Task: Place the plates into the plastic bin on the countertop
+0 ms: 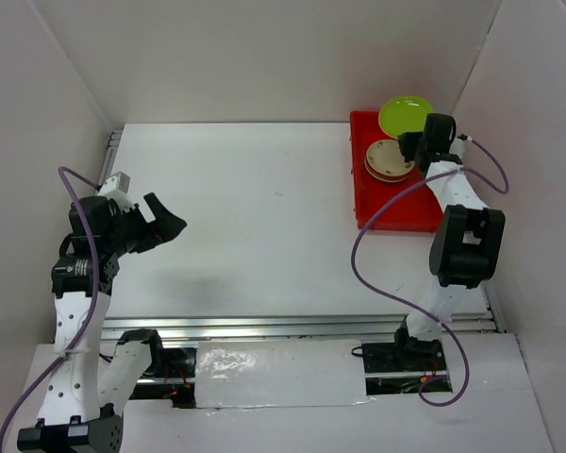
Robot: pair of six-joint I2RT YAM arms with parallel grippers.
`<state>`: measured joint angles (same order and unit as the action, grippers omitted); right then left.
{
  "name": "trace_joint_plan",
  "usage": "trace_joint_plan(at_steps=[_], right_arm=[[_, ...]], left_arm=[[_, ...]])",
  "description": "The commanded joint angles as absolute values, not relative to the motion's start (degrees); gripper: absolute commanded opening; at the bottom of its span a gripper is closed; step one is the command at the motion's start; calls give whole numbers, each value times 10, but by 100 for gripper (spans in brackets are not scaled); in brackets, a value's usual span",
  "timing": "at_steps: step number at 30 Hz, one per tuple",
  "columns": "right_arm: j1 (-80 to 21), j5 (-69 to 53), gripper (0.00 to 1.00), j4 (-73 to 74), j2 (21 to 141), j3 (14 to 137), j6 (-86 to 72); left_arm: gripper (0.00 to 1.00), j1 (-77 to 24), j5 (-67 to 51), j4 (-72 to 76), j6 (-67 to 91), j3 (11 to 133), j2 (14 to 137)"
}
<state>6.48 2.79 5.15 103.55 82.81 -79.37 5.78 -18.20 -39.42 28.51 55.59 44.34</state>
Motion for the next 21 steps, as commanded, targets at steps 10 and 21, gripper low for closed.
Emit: trace_joint_plan(at_steps=[10,21], right_arm=[[100,-59,0,127,1132,873,-742],[110,-63,30,124,1143,886,-754]], left_arm=[[99,61,-182,-381,268,552,439],[99,59,-183,-377,265,548,441]])
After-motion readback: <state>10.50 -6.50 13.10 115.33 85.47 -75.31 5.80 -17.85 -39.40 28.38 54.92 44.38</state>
